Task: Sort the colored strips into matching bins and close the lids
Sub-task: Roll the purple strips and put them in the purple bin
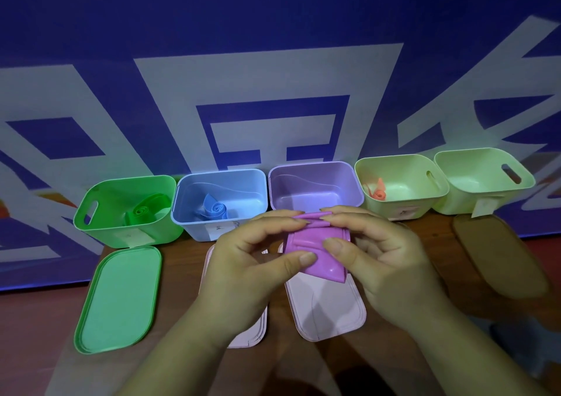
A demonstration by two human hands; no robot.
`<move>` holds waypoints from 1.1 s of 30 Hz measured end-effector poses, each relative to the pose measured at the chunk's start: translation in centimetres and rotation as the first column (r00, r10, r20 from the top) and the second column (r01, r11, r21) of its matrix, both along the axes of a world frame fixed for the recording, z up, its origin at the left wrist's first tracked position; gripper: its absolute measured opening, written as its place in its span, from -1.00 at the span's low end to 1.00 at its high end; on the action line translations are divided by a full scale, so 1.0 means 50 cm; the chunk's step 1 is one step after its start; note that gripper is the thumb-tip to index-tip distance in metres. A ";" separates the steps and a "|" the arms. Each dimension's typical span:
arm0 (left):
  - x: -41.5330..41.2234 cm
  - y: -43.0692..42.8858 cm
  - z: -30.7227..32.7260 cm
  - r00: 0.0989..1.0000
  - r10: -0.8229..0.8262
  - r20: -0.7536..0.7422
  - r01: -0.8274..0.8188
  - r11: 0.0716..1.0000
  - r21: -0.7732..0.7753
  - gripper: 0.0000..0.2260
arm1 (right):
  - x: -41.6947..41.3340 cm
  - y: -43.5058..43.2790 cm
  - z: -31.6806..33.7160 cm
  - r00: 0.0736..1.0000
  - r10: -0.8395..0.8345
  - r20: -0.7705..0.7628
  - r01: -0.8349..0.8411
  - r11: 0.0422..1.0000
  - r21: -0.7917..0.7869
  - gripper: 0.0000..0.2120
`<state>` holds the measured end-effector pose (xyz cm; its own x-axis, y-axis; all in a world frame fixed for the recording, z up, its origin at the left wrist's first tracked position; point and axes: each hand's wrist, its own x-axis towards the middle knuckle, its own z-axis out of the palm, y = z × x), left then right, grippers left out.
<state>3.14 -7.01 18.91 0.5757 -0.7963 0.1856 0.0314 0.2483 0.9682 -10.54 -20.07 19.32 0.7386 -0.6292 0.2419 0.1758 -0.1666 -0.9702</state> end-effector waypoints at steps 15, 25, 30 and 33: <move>0.084 -0.165 -0.070 0.967 0.045 0.251 -0.120 0.949 0.290 -0.70 | 0.047 -0.166 -0.120 0.976 -0.093 -0.197 0.129 0.975 0.180 -0.75; 0.246 -0.413 -0.223 0.607 -0.342 0.718 -0.271 0.760 0.591 -0.69 | 0.125 -0.389 -0.282 0.664 -0.386 -0.641 -0.122 0.789 -0.602 -0.53; 0.280 -0.503 -0.312 0.520 -0.524 0.675 -0.245 0.665 0.705 -0.78 | 0.155 -0.429 -0.362 0.541 -0.449 -0.711 -0.279 0.701 -0.656 -0.36; 0.298 -0.544 -0.353 0.424 -0.656 0.624 -0.244 0.581 0.776 -0.82 | 0.161 -0.439 -0.396 0.513 -0.463 -0.723 -0.275 0.710 -0.649 -0.33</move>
<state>18.02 -34.21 1.27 0.2765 -0.9298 -0.2430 -0.8919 -0.3424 0.2955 -2.51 -42.00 -0.46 0.7485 -0.6595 -0.0688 -0.6531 -0.7153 -0.2485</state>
